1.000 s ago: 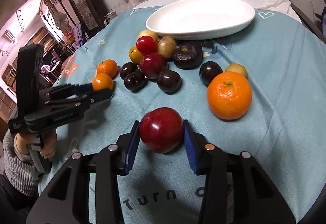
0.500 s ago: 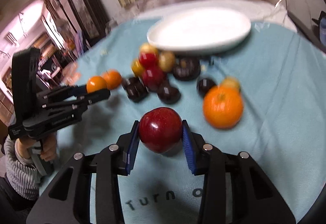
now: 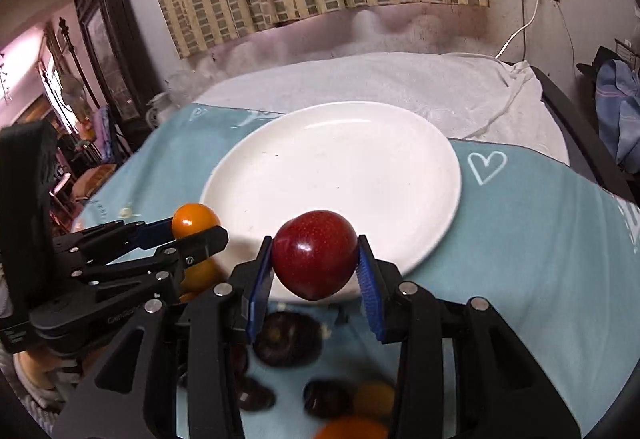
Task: Organize fruits
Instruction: 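Carry the apple and tangerine onto the white plate and open both grippers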
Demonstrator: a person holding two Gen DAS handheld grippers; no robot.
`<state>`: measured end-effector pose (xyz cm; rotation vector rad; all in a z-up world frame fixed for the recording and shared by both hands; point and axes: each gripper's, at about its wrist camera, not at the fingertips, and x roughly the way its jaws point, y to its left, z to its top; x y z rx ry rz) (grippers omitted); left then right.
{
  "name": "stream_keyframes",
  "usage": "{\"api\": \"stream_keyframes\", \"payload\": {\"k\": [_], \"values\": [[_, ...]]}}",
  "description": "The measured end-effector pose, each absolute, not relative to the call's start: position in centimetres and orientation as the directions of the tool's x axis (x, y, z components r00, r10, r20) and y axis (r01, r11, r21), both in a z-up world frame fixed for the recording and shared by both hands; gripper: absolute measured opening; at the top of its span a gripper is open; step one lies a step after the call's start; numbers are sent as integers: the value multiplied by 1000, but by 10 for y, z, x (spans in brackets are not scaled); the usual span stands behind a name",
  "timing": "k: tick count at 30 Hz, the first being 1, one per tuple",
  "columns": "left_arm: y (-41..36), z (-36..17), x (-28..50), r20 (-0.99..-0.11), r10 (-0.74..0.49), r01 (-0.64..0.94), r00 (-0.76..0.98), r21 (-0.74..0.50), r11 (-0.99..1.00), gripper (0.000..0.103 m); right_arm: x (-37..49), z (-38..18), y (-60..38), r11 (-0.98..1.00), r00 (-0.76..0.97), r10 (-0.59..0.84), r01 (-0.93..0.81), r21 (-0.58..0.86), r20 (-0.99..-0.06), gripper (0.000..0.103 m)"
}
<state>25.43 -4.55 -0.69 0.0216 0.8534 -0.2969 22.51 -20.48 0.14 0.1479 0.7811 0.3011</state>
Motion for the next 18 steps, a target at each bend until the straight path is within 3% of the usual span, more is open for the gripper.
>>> {"api": "stream_keyframes", "payload": {"k": [1, 3, 5, 11, 18], "values": [[-47, -9, 258, -743, -248, 266, 622, -97, 959, 42, 229, -2, -202, 952, 670, 305, -212, 220, -677, 42], [-47, -11, 261, -734, -246, 263, 632, -96, 960, 61, 234, -6, -199, 958, 677, 286, -217, 187, -679, 51], [-45, -13, 263, -727, -243, 259, 642, -93, 961, 66, 230, -3, -202, 962, 711, 273, -215, 169, -648, 62], [-16, -3, 253, -712, -252, 232, 655, -128, 964, 66, 210, 18, -211, 950, 735, 312, -227, 216, -602, 62], [31, -1, 204, -681, -171, 136, 712, -105, 985, 79, 143, 23, -219, 943, 761, 329, -232, 240, -559, 62]]}}
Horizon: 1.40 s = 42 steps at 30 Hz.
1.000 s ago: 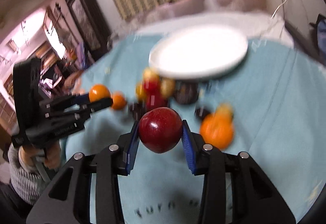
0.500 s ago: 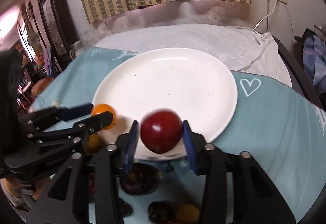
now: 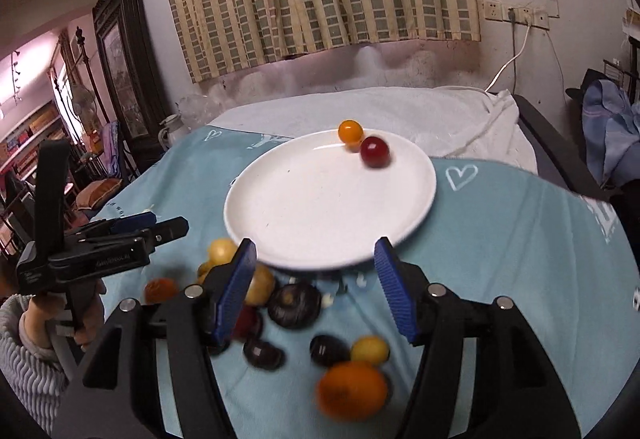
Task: Organize fruits
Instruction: 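Carry the apple and tangerine onto the white plate and open both grippers, then grasp a red fruit with the right gripper while the left gripper grasps a yellow pear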
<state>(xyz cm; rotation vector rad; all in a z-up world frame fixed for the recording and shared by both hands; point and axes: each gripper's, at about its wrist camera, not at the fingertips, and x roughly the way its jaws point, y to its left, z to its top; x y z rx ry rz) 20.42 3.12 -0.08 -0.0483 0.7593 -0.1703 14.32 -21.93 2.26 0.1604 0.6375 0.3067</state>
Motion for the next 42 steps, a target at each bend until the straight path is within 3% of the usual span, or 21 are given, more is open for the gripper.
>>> {"api": "stream_keyframes", "payload": {"k": [5, 12, 21, 30, 34, 42], "values": [[48, -17, 179, -679, -51, 63, 732, -8, 998, 81, 112, 9, -209, 928, 744, 371, -288, 235, -556, 62], [60, -15, 183, -665, -2, -17, 747, -21, 1000, 91, 102, 6, -164, 903, 737, 409, -412, 122, -538, 62], [69, -14, 187, -677, -4, -51, 736, -61, 997, 93, 137, -4, -107, 881, 690, 385, -473, 21, -613, 49], [67, -13, 187, -685, -4, -57, 728, -67, 996, 95, 174, -21, -115, 898, 643, 397, -419, 133, -655, 41], [62, -15, 188, -688, -16, -33, 725, -59, 998, 95, 174, -21, -119, 897, 640, 410, -412, 161, -649, 29], [33, -19, 189, -692, -137, 116, 709, -77, 990, 95, 131, 7, -156, 900, 689, 414, -407, 156, -594, 28]]}}
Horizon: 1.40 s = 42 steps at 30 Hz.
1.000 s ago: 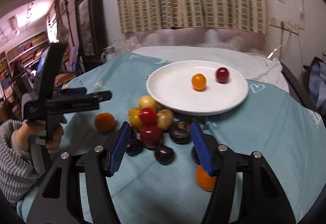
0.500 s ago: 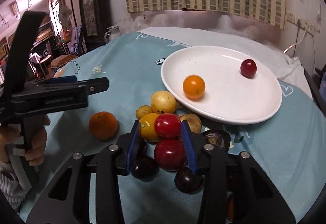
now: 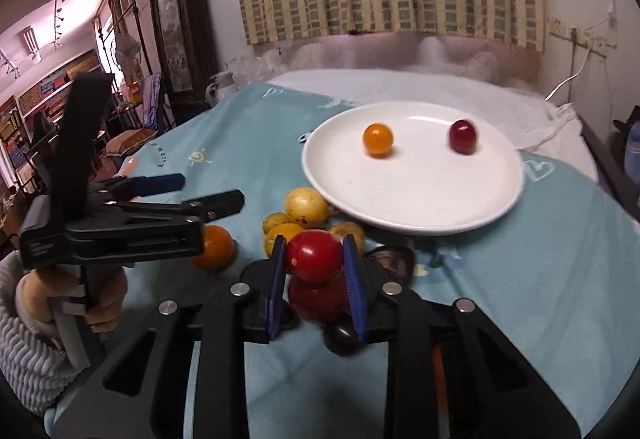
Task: Organize fruits
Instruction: 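Grasp a red fruit with the right gripper while the left gripper grasps a yellow pear, then lower both held fruits onto the white plate and open both grippers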
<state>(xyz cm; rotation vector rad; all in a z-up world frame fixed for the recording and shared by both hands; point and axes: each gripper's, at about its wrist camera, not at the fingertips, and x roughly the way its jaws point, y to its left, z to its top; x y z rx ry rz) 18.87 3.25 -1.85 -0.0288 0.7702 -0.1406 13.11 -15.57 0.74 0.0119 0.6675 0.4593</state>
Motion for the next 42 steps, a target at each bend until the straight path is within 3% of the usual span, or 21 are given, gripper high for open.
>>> {"api": "stream_keyframes", "payload": {"k": [10, 12, 15, 22, 28, 34, 38, 42], "values": [[-17, -28, 216, -731, -149, 243, 666, 24, 970, 91, 140, -1, -199, 908, 673, 419, -318, 272, -610, 28], [-19, -35, 223, -754, -182, 268, 631, -8, 963, 71, 139, 0, -198, 906, 670, 424, -321, 277, -609, 28], [-20, -44, 228, -759, -264, 319, 595, -79, 945, 52, 137, 1, -196, 903, 669, 430, -324, 283, -606, 28], [-16, -46, 233, -748, -311, 343, 586, -119, 932, 38, 136, 1, -198, 900, 663, 437, -322, 295, -608, 28], [-12, -31, 210, -718, -290, 340, 632, -79, 937, 37, 134, 13, -208, 903, 702, 428, -309, 299, -569, 28], [-5, 26, 207, -638, -294, 314, 712, -86, 946, 38, 145, 48, -227, 916, 774, 392, -275, 294, -497, 28], [-15, 34, 240, -651, -268, 283, 711, -84, 955, 38, 182, 51, -231, 918, 766, 380, -242, 314, -519, 28], [-27, 2, 270, -697, -282, 267, 660, -133, 954, 38, 213, 27, -222, 922, 732, 371, -219, 318, -571, 30]]}}
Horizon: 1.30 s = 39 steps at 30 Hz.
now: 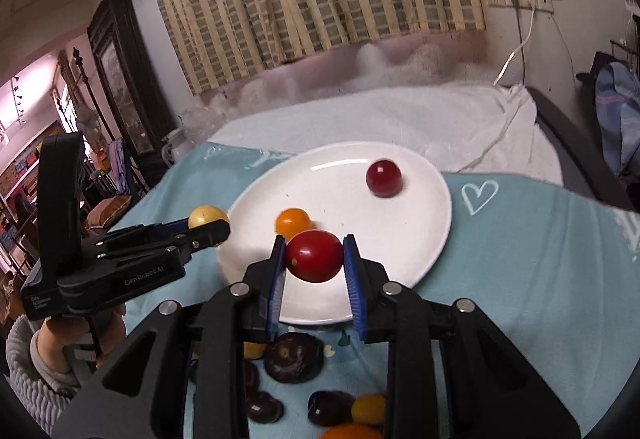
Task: Organize fruits
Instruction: 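Lower both held fruits onto the white plate and open both grippers, then grasp a tangerine with the left gripper while the right gripper grasps another tangerine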
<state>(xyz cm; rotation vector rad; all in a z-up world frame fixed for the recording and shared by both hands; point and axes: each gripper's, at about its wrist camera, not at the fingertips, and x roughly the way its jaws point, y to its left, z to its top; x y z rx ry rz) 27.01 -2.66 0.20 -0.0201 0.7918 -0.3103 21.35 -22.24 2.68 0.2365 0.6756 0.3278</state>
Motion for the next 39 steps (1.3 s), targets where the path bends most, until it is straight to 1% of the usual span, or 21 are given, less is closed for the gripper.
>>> {"api": "stream_keyframes", "payload": {"k": [2, 3, 4, 5, 6, 8, 12, 15, 17, 21, 23, 24, 26, 27, 30, 33, 35, 39], "values": [[-31, -15, 276, -715, -279, 266, 642, -134, 955, 40, 229, 14, -222, 924, 704, 366, -197, 329, -608, 31], [-33, -21, 278, -723, -274, 268, 635, -126, 955, 46, 234, 12, -224, 926, 699, 357, -178, 333, -619, 33], [-33, -24, 279, -721, -269, 269, 638, -119, 956, 53, 237, 11, -228, 925, 701, 352, -160, 344, -620, 42], [-32, -23, 277, -711, -263, 264, 652, -112, 958, 65, 237, 12, -232, 919, 709, 357, -151, 364, -608, 61], [-30, -21, 274, -700, -256, 259, 667, -104, 960, 71, 234, 15, -239, 909, 731, 366, -147, 391, -576, 62], [-24, -13, 269, -681, -240, 249, 692, -87, 965, 76, 228, 23, -248, 896, 747, 377, -145, 419, -548, 62], [-4, 1, 256, -659, -226, 202, 717, -113, 973, 82, 211, 40, -255, 859, 754, 428, -169, 483, -498, 62], [15, 8, 232, -634, -194, 176, 748, -93, 980, 87, 189, 49, -254, 854, 748, 447, -195, 482, -490, 63], [31, 10, 211, -614, -176, 159, 770, -82, 984, 89, 162, 45, -255, 864, 760, 435, -202, 462, -482, 68], [53, -3, 171, -610, -169, 142, 774, -93, 985, 91, 127, 28, -254, 894, 758, 394, -185, 408, -519, 68], [59, -15, 157, -632, -145, 125, 761, -76, 989, 91, 119, 25, -255, 890, 750, 403, -185, 417, -525, 68], [61, -20, 150, -641, -154, 132, 752, -82, 988, 91, 114, 23, -258, 883, 751, 408, -180, 434, -518, 68], [60, -24, 147, -650, -154, 135, 744, -79, 988, 91, 110, 22, -261, 870, 749, 422, -176, 460, -511, 69], [57, -26, 148, -660, -137, 134, 738, -56, 989, 91, 108, 20, -262, 868, 747, 422, -170, 466, -514, 69], [50, -32, 151, -680, -89, 130, 728, 10, 991, 91, 106, 14, -262, 874, 730, 410, -144, 464, -546, 72], [46, -39, 155, -708, -88, 151, 701, 27, 988, 91, 106, 10, -259, 875, 708, 418, -144, 462, -570, 72], [42, -44, 157, -722, -62, 151, 689, 60, 987, 91, 106, 8, -253, 886, 694, 411, -152, 439, -591, 72], [39, -51, 161, -749, -89, 182, 657, 43, 982, 91, 105, 4, -248, 901, 682, 395, -157, 404, -616, 72]]}}
